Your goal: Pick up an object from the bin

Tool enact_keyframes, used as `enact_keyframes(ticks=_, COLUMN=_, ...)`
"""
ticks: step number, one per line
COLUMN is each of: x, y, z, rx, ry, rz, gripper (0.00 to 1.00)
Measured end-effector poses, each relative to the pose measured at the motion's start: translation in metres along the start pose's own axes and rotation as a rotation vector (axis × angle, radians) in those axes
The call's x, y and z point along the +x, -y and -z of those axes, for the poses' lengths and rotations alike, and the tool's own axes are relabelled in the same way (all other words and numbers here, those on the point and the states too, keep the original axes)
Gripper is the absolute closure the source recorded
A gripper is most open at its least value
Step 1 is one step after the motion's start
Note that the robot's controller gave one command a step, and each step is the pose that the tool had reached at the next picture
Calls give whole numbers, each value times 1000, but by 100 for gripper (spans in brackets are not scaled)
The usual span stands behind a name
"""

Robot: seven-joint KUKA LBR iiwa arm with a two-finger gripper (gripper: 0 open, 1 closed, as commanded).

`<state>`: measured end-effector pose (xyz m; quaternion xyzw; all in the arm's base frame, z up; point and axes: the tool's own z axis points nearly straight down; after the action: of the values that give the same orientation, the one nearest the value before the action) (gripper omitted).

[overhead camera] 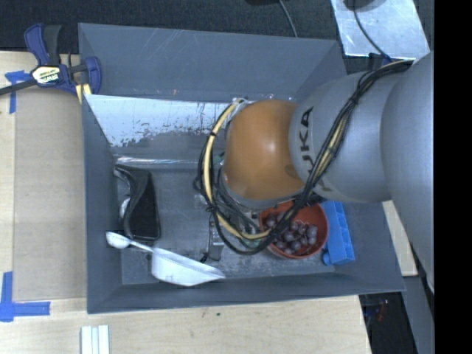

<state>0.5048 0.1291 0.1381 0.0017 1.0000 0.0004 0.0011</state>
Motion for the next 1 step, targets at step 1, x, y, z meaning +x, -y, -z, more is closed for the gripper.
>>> enact_keyframes(ticks=1, x=0, y=0, z=0, rx=0, ry=0, rz=0, gripper=0)
